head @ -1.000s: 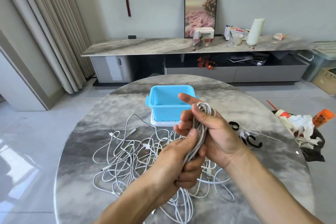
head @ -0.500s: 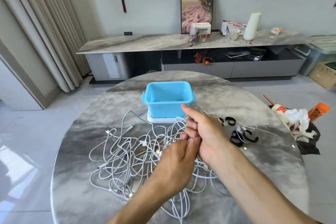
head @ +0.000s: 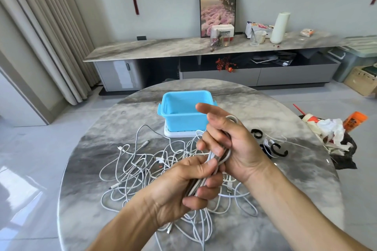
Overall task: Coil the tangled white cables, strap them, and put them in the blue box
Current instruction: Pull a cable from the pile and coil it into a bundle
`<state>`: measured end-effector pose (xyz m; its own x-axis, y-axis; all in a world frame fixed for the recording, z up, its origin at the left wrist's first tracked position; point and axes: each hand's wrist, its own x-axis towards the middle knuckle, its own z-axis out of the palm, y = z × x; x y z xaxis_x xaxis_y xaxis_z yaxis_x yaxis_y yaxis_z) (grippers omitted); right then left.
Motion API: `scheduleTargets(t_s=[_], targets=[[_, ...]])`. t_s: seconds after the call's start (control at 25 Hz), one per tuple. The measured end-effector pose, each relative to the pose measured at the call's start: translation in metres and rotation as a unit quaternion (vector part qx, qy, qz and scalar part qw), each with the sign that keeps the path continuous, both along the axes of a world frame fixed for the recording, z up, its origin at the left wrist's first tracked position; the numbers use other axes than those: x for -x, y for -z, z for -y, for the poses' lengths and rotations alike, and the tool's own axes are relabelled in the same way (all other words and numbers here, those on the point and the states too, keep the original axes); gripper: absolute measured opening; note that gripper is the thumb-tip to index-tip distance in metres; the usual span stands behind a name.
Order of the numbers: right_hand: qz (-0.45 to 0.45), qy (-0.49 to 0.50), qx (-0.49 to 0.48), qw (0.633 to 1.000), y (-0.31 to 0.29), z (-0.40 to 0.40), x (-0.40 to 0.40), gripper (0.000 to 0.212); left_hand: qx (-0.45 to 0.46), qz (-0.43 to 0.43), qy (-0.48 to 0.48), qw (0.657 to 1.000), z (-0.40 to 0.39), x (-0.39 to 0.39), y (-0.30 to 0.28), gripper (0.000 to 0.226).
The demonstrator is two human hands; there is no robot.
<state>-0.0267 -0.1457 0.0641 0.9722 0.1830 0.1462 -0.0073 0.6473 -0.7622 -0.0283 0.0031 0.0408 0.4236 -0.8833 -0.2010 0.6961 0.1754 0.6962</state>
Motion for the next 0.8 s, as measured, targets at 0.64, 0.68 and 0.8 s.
scheduleTargets(t_s=[0.64, 0.68, 0.8], targets=[[-0.207, 0.237, 0.024, 0.949, 0.0, -0.003, -0.015, 0.037, -0.169, 0.188, -0.136, 0.958, 0.028, 0.013, 0.01, 0.03], [-0.199, 0.21, 0.028, 0.957, -0.005, 0.001, -0.013, 0.042, -0.117, 0.143, -0.127, 0.974, 0.029, 0.013, 0.011, 0.026], [-0.168, 0.145, 0.038, 0.974, -0.017, 0.011, -0.008, 0.048, -0.033, 0.052, -0.116, 0.991, 0.032, 0.016, 0.008, 0.018]])
